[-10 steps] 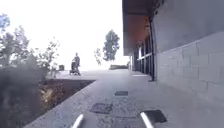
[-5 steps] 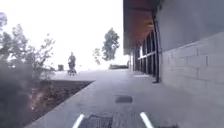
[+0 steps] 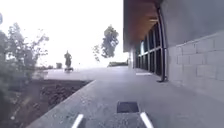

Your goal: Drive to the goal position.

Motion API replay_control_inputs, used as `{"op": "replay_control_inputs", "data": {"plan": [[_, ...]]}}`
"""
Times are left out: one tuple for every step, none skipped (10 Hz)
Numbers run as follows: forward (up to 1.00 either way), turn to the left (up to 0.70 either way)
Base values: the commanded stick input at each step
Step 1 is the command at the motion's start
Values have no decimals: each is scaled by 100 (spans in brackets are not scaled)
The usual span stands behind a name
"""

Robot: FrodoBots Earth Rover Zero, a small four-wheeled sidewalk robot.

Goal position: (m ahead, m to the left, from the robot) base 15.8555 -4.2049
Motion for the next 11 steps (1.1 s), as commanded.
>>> {"op": "replay_control_inputs", "data": {"plan": [[98, 0], [98, 0], [98, 0], [98, 0], [98, 0], [98, 0], [98, 0], [98, 0], [98, 0], [98, 0], [98, 0]]}}
